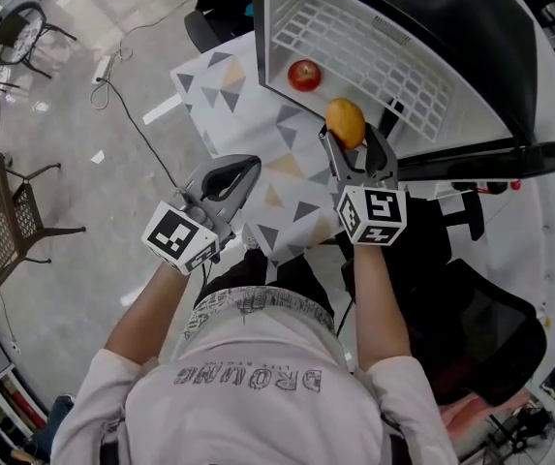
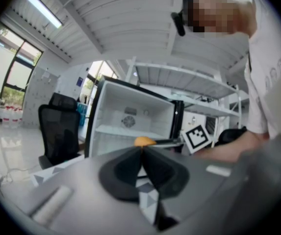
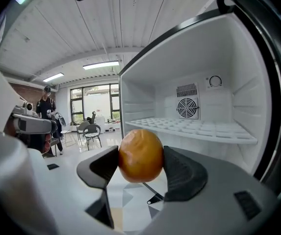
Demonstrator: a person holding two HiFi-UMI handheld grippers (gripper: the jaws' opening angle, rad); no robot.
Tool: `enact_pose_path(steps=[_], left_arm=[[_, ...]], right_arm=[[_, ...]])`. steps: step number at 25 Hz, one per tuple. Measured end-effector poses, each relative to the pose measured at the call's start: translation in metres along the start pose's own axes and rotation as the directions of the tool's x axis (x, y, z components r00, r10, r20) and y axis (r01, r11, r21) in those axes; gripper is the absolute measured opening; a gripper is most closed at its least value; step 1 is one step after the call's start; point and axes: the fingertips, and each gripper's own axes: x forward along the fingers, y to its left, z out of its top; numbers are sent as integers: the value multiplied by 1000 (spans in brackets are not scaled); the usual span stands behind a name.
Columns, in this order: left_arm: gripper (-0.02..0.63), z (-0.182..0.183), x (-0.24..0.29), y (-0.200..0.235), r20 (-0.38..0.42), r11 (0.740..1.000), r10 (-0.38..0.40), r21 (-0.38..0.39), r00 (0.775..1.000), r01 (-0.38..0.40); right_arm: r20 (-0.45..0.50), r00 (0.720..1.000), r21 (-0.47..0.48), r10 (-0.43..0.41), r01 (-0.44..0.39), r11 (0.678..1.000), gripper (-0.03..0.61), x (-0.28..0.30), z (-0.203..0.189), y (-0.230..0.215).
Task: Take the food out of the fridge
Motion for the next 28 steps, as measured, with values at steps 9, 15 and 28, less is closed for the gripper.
enact_pose_path(steps=[9,15,28], left_arm=[[9,14,-6,-9,23,1000,-7,7,1000,7],[9,26,-7,-13,39,1000,-15,25,999,14],[9,36,-13,-16,46,999,-17,43,999,15]], right_arm=[[50,998,-6,24,-23,1000,279,-33,29,16],[86,996,-18,29,-27,999,279,-52,50,20],[144,988,-16,55,-53,998,279,-86,80,35]])
